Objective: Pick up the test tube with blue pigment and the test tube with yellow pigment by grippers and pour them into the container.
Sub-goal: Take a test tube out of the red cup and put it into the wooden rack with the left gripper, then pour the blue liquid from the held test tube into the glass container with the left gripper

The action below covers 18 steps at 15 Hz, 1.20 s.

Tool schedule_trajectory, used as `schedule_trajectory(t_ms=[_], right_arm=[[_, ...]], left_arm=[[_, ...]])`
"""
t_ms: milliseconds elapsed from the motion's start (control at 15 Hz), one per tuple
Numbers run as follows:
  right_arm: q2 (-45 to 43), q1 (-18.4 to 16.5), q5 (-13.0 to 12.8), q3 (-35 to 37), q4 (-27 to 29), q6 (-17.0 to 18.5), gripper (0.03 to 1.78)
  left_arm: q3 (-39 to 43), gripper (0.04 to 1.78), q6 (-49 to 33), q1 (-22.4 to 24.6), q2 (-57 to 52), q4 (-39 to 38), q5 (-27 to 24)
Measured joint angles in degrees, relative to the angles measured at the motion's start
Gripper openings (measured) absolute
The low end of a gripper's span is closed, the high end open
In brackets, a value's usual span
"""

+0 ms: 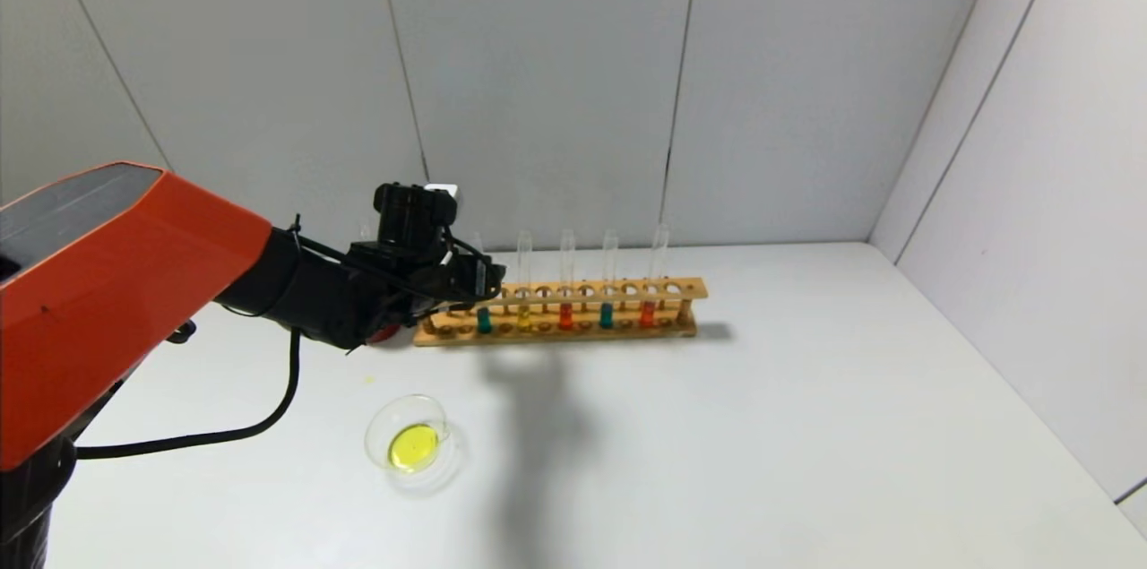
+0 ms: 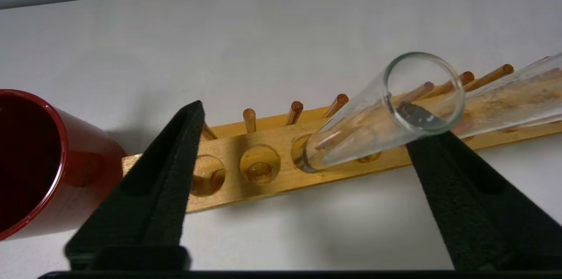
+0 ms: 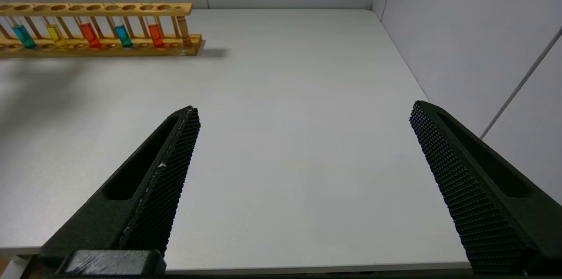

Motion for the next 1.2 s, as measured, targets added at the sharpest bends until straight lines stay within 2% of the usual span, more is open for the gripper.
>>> schedule_trajectory(t_ms=[133, 333, 467, 867, 1200], right_arm=[[0.00, -0.02, -0.02, 0.00, 0.00, 0.00, 1.75], [0.00, -0.02, 0.00, 0.00, 0.00, 0.00, 1.75], [0.00, -0.02, 0.00, 0.00, 0.00, 0.00, 1.75], [0.00, -0.02, 0.00, 0.00, 0.00, 0.00, 1.75], [0.00, -0.02, -0.02, 0.00, -0.02, 0.00, 1.75]], left_arm=[[-0.27, 1.17, 0.01, 0.00, 0.61, 0.00, 0.02], [-0.50, 0.61, 0.09, 0.00, 1.00, 0.06, -0.04], [-0.83, 0.34, 0.12, -0.13, 1.41, 0.09, -0.11], [-1.88, 0.31, 0.39, -0.09, 1.19, 0.20, -0.04], [-2.06, 0.31, 5.52, -0.06, -3.99, 0.33, -0.11]])
